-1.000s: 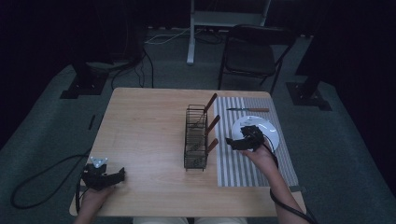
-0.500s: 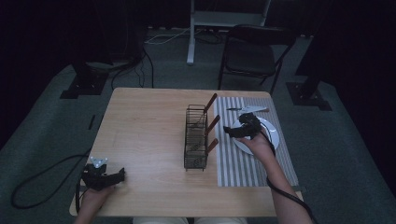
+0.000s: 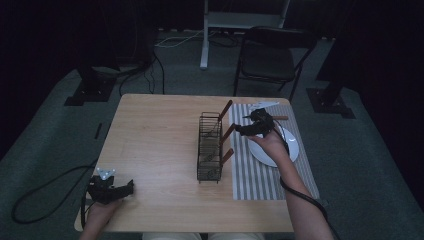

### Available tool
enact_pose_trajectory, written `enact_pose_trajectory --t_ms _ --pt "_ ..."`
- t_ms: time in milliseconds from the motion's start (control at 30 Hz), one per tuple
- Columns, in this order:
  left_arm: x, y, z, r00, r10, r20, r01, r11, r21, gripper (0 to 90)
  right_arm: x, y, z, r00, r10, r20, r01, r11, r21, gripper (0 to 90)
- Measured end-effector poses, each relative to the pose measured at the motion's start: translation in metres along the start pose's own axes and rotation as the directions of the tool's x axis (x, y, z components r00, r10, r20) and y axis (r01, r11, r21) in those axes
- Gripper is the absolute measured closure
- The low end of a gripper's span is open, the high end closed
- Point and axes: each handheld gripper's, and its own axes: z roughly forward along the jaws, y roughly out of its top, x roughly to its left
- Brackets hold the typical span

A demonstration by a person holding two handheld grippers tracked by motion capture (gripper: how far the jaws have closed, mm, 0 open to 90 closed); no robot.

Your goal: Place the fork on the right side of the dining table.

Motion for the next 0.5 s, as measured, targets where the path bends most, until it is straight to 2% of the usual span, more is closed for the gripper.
enact_pose_trajectory --t_ms 267,500 --pt "0.000 0.000 0.000 1.0000 -0.001 0.000 0.001 1.0000 -0.001 0.4 0.001 0.027 -0.005 0.9999 -0.002 -0.017 0.002 0.999 -0.033 17.6" --pt "0.000 0.000 0.000 1.0000 0.000 0.000 0.000 1.0000 0.000 0.4 0.003 0.046 -0.003 0.9993 0.011 -0.037 -0.013 0.998 -0.059 21.5"
